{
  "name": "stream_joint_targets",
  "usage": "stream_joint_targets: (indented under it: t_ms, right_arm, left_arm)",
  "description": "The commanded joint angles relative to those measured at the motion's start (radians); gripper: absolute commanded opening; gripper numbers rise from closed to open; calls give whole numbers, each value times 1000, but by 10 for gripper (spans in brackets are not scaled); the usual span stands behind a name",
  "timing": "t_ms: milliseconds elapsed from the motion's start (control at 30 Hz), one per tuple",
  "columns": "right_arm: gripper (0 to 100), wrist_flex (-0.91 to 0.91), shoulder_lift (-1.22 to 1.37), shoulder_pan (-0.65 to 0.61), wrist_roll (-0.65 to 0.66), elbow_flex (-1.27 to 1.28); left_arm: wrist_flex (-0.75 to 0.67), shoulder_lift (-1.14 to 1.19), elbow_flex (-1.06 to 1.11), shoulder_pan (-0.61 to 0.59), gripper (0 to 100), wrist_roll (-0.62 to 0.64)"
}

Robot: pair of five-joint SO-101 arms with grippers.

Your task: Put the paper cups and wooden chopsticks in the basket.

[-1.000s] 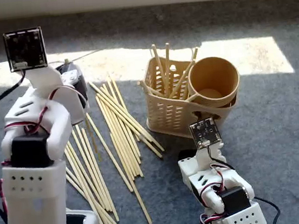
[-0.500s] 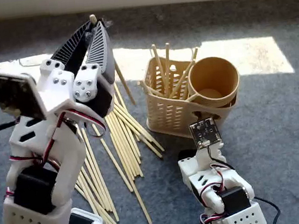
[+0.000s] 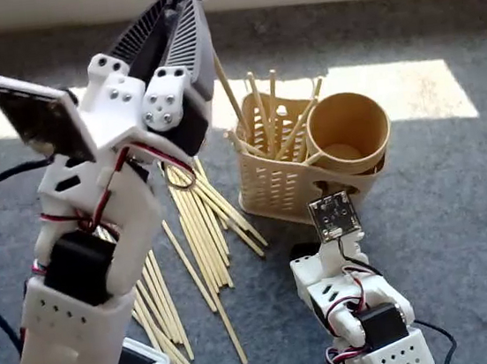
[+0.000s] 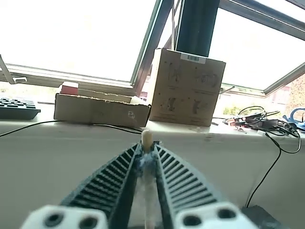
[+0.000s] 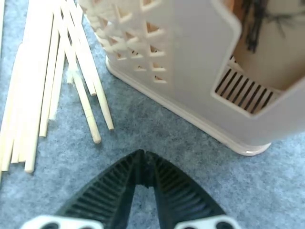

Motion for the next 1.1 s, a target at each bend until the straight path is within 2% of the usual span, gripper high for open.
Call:
stream_joint_targets:
  t_ms: [0, 167, 300, 600, 733, 1067]
  right_arm:
    - [19, -25, -8, 7, 0, 133]
    - [19, -25, -8, 7, 0, 133]
    - [19, -25, -8, 7, 0, 133]
    - [19, -25, -8, 7, 0, 133]
    - [19, -25, -8, 7, 0, 133]
    - [19, -25, -8, 7, 0, 133]
  left_arm:
    - [-26, 45, -44, 13, 5, 8]
    - [-49, 108, -42, 12, 14, 6]
    - [-48, 139, -44, 10, 88, 6]
    - [-37, 137, -45, 7, 95, -12]
    - [49, 136, -97, 13, 93, -86]
    - [313, 122, -321, -1, 91, -91]
